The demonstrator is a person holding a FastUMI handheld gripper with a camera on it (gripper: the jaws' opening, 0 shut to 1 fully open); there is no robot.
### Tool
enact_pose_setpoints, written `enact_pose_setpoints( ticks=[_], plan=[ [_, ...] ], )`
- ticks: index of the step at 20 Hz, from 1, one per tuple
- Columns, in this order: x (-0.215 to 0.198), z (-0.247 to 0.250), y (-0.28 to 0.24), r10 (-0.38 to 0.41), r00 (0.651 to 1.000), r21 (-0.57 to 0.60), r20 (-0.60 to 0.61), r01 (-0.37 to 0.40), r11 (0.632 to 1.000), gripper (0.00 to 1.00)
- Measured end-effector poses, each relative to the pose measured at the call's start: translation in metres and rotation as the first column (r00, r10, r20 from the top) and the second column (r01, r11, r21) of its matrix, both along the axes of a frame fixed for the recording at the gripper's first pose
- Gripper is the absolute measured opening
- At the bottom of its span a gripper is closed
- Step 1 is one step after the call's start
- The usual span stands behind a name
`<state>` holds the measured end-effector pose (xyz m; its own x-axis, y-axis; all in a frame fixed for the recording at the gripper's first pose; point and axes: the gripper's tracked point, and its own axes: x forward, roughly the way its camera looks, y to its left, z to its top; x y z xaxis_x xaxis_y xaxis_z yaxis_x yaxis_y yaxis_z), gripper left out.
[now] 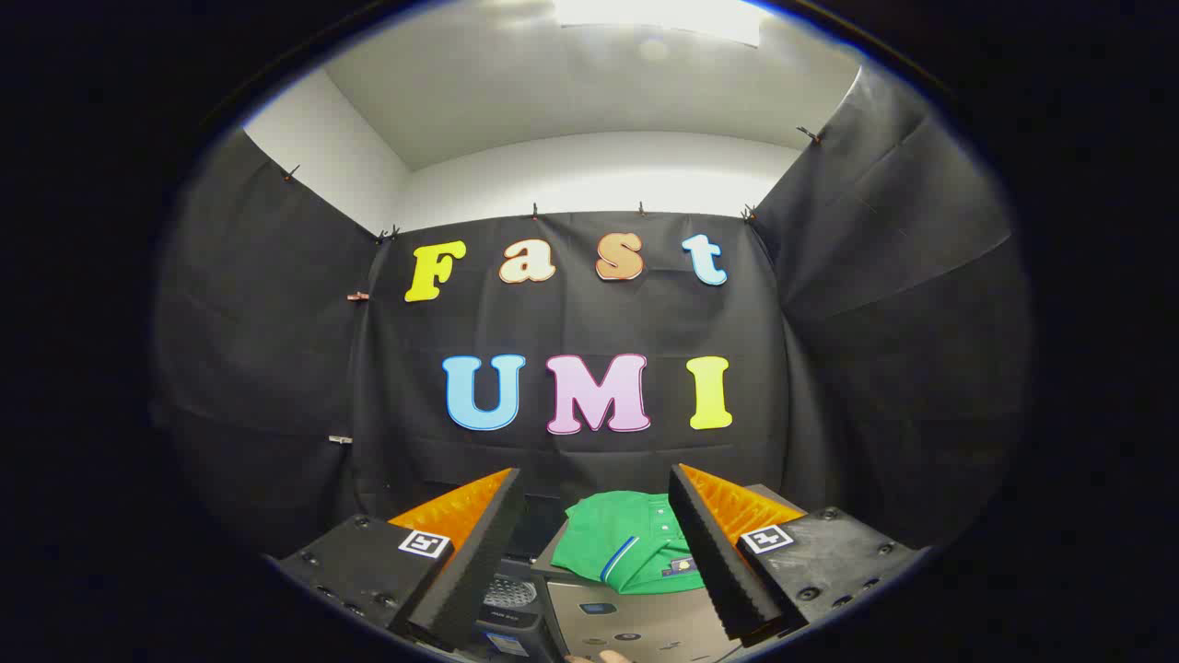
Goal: Put the clothes into the washing machine and then close the washing machine lid.
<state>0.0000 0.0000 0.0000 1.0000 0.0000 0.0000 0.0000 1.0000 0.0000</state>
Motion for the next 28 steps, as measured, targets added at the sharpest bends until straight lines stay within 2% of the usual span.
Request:
enact_pose_setpoints(
  ticks=[20,28],
  plan=[
    [-0.001,-0.002,-0.008,-0.025,1.0,-0.01,-0.018,0.025,1.0,0.98],
    [0.012,-0.01,-0.025,-0.07,0.996,-0.025,-0.051,0.069,0.997,0.98]
  ],
)
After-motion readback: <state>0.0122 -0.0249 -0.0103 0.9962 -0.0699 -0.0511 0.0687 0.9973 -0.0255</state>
